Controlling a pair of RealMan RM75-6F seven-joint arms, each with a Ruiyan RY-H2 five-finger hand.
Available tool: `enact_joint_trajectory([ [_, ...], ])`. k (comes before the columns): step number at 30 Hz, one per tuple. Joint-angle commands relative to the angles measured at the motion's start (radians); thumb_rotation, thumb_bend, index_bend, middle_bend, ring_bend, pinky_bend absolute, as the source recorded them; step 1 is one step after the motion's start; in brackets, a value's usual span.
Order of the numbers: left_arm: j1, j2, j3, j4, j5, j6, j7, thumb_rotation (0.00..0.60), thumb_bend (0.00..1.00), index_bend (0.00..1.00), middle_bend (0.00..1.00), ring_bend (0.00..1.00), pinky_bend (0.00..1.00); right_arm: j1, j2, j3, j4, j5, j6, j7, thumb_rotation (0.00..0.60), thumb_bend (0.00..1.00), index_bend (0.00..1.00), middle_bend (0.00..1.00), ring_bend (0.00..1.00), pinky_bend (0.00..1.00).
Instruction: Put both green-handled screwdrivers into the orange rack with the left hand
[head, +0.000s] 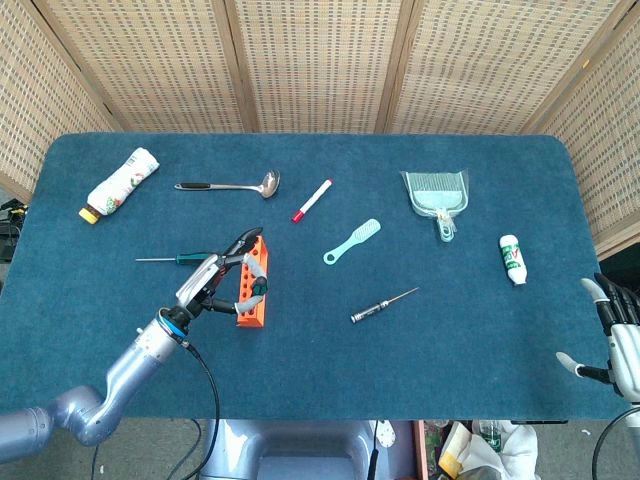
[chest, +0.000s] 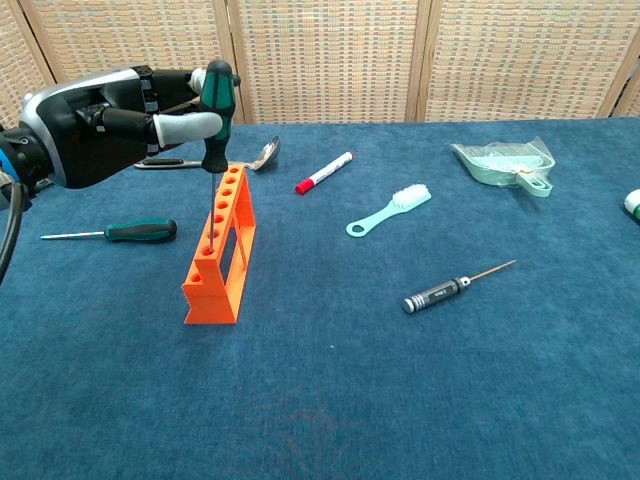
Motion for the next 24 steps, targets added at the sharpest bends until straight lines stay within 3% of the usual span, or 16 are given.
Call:
enact_joint_trajectory([
  [1,0.004,-0.010,0.007,0.015,0.000,0.003,0.015,0.600,0.43,0.59,0.00,0.00,0.00,0.000,0.001,0.000,0.000,0.000,-0.001,0.003,0.600,0.00,0.05,0.00,0.00,0.00],
  [14,0.025,-0.084,0.049,0.114,0.009,0.007,-0.006,0.600,0.43,0.59,0.00,0.00,0.00,0.000,0.003,-0.001,0.001,0.000,-0.003,0.009,0.600,0.00,0.05,0.00,0.00,0.00],
  [24,0.045,-0.130,0.072,0.184,0.026,0.038,0.054,0.600,0.43,0.59,0.00,0.00,0.00,0.001,0.003,-0.002,0.000,-0.001,-0.005,0.010,0.600,0.00,0.05,0.00,0.00,0.00],
])
